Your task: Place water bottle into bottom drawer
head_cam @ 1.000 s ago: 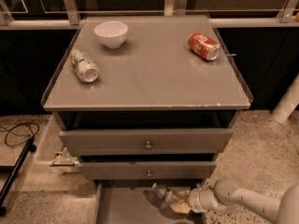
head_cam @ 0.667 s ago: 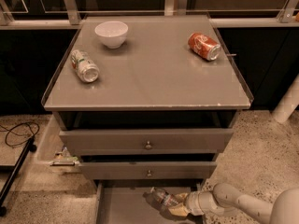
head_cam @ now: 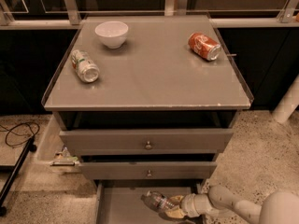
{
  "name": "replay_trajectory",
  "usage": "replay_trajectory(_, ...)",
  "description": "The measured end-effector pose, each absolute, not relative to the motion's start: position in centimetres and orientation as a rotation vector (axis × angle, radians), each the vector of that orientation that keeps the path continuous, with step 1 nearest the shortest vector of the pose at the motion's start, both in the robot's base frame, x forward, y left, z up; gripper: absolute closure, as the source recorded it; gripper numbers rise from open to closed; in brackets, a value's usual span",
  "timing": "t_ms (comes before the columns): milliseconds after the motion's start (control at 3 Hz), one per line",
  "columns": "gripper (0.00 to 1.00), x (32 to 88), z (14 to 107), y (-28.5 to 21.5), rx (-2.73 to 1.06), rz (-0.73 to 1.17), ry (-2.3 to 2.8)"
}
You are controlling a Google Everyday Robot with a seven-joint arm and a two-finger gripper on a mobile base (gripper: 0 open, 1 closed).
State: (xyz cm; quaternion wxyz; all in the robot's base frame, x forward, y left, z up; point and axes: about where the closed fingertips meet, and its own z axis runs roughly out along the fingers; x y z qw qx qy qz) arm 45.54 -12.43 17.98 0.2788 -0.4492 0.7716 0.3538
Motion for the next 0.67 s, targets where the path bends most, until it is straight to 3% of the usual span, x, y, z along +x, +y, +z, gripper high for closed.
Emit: replay_trajectory(667, 1.0, 48.2, 17.6, -11.2, -1.239, 0.804, 2.033)
